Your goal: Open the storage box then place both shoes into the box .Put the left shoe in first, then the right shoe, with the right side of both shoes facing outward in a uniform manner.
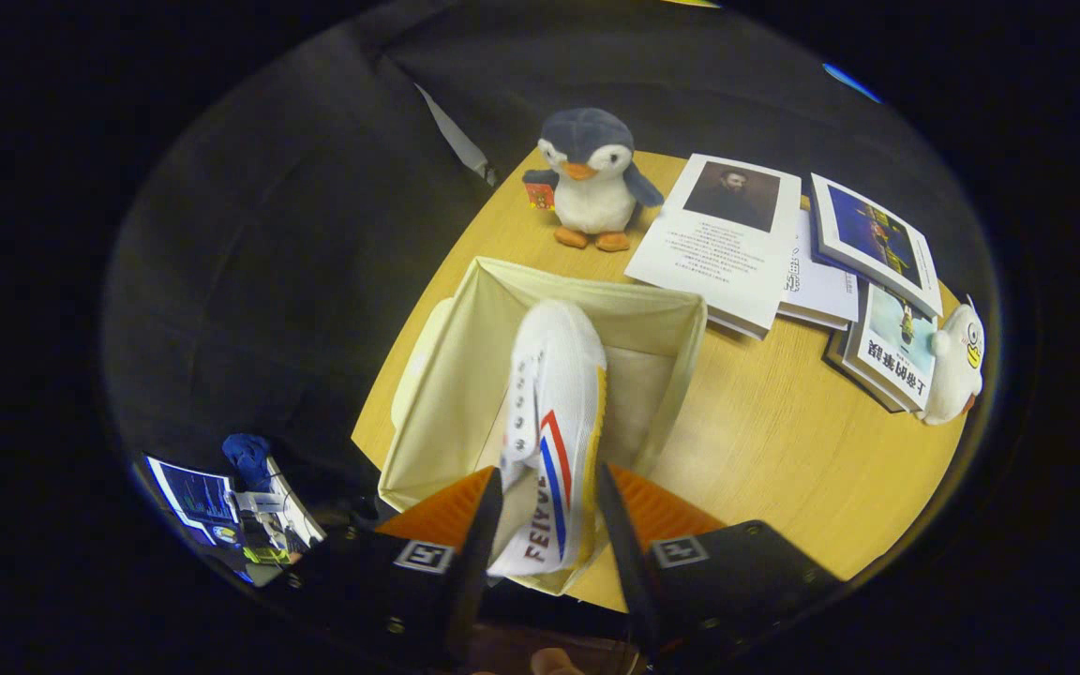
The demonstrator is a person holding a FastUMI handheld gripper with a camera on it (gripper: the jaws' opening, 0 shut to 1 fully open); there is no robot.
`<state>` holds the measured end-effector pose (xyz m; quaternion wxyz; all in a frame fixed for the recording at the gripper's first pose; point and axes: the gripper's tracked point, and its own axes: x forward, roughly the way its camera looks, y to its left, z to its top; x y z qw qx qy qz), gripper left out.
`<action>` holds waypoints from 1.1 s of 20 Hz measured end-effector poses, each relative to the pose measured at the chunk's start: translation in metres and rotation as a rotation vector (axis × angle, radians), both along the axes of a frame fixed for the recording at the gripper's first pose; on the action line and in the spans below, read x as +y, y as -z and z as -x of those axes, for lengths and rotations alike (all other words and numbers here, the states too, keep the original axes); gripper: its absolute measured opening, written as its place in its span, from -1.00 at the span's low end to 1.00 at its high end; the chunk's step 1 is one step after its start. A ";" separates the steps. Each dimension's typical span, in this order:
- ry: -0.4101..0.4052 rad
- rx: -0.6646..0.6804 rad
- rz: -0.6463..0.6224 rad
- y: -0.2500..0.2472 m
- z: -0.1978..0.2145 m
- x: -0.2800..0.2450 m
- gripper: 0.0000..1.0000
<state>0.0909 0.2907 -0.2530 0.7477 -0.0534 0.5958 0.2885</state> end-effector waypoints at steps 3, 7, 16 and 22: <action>0.021 -0.091 -0.022 -0.025 -0.012 -0.014 0.68; 0.102 -0.209 -0.080 -0.062 -0.030 -0.053 0.76; 0.443 -0.717 -0.185 -0.178 -0.057 -0.186 0.81; 0.557 -1.081 -0.208 -0.276 -0.037 -0.257 0.80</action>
